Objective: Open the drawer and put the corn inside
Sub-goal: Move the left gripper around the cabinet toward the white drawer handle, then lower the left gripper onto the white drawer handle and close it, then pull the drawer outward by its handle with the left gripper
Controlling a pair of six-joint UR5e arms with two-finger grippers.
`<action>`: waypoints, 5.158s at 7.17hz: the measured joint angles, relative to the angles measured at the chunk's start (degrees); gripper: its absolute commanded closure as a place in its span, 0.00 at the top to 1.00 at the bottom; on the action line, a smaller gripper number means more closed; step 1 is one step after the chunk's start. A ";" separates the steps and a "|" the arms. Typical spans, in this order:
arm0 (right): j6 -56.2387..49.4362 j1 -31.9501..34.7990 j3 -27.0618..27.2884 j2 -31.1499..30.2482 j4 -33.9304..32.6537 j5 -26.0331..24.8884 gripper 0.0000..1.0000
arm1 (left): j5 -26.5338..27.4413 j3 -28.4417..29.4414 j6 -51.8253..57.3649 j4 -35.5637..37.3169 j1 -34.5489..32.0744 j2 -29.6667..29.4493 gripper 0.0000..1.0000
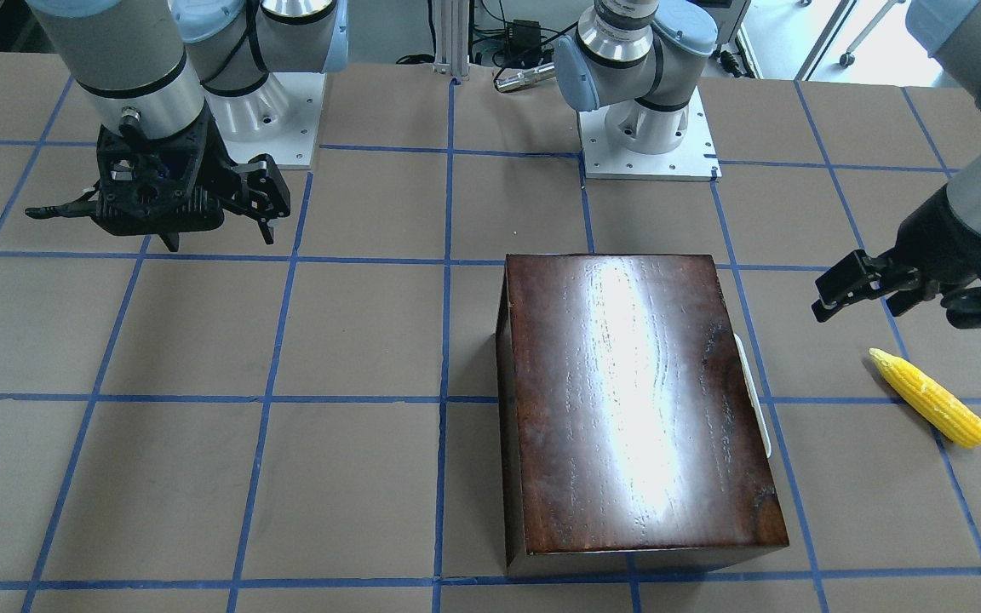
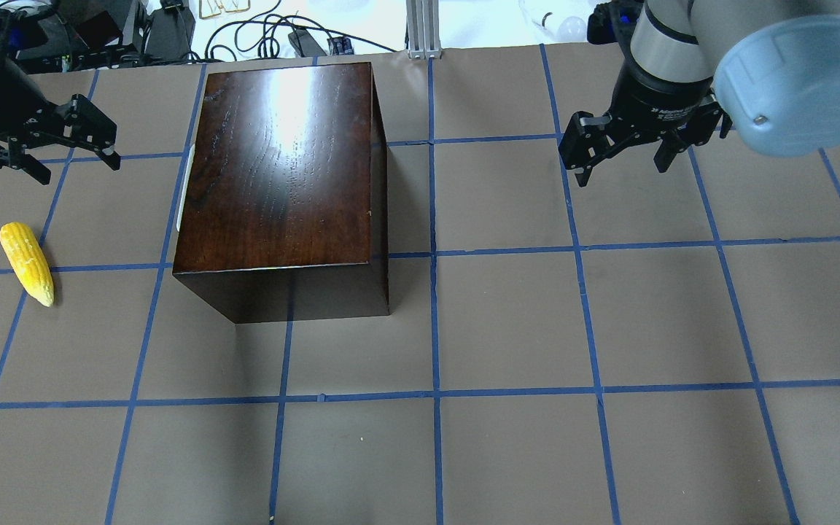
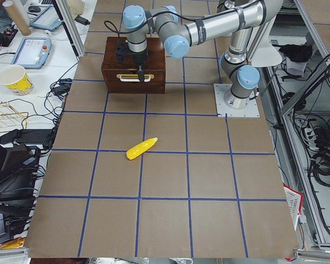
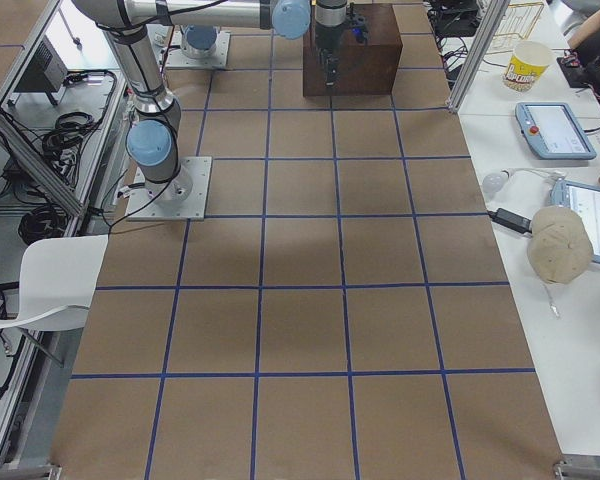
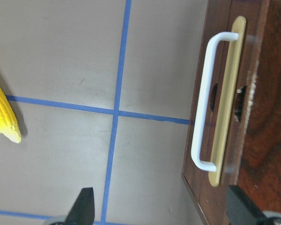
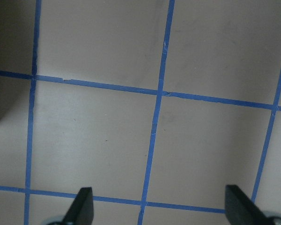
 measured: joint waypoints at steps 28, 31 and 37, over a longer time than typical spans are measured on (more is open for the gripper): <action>0.00 -0.06 0.00 0.00 0.00 0.00 1.00 | -14.01 -0.41 9.75 7.80 0.00 -14.33 1.00; 0.00 -0.07 0.00 0.00 0.00 0.00 1.00 | -12.98 -0.25 11.55 8.49 0.50 -14.48 1.00; 0.00 0.01 0.00 0.00 0.00 0.00 1.00 | -12.72 -0.02 11.69 9.19 1.63 -14.77 1.00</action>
